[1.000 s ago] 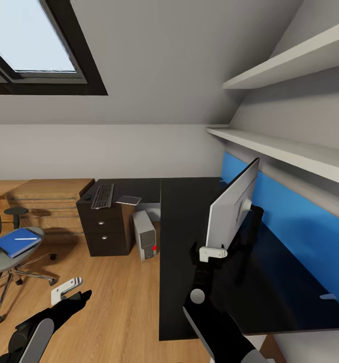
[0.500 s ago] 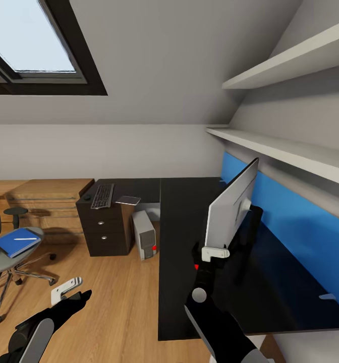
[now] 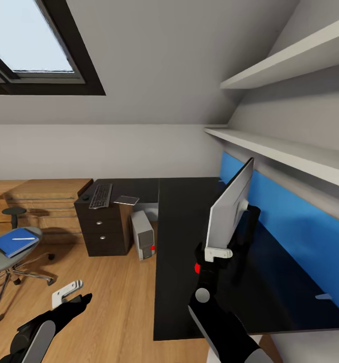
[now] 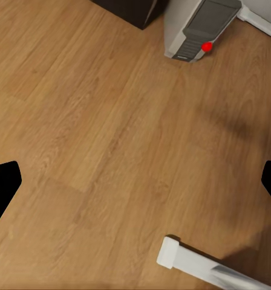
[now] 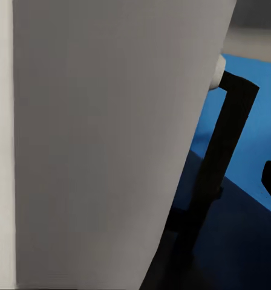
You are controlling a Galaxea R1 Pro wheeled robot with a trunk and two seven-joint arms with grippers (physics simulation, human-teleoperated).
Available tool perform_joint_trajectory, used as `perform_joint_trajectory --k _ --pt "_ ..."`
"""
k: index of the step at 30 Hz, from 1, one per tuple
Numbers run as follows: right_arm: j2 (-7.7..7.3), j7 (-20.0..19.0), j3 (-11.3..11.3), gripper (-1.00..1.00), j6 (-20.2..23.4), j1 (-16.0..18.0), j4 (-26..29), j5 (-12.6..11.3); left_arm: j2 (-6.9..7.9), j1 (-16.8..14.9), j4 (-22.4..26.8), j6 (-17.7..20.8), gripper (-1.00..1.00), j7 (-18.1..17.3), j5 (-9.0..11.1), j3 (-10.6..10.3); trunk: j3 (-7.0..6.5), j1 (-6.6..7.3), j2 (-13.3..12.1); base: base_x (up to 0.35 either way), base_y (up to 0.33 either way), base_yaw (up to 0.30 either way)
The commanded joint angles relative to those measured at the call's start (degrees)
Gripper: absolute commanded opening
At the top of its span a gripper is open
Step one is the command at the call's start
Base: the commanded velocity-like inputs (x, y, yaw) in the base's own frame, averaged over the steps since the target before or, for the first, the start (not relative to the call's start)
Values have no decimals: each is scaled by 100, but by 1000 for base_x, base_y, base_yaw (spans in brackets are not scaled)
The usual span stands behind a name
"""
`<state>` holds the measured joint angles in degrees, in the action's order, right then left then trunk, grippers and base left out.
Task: In the bedroom, organize the workspace by keeping the computer under the desk, ensuring the monitor is on the desk, placing the keyboard on the desk next to the monitor, placing the mouse on the desk next to the keyboard, moving the folder from the swivel chair onto the desk next to the mouse, stacking the notebook on top of the folder with the pen on top of the notebook, and positioning the swivel chair next to the desk.
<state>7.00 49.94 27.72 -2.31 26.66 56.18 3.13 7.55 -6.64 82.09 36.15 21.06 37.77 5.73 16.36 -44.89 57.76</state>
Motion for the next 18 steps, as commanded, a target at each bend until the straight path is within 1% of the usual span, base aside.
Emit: perform_joint_trajectory --k 1,5,9,18 --pt "1 24 9 100 -24 6 -8 -1 1 -4 5 16 100 49 57 -3 8 0 4 0 -116 0" --pt "8 17 20 100 -24 5 -16 -6 14 -4 0 18 100 48 50 -1 8 0 4 0 -201 0" --pt "10 16 22 100 -24 5 -18 -11 17 -4 0 21 100 48 50 -1 8 0 4 0 -80 0" --pt "13 15 27 100 -24 5 -19 -13 18 -4 0 16 100 48 55 -1 8 0 4 0 -203 0"
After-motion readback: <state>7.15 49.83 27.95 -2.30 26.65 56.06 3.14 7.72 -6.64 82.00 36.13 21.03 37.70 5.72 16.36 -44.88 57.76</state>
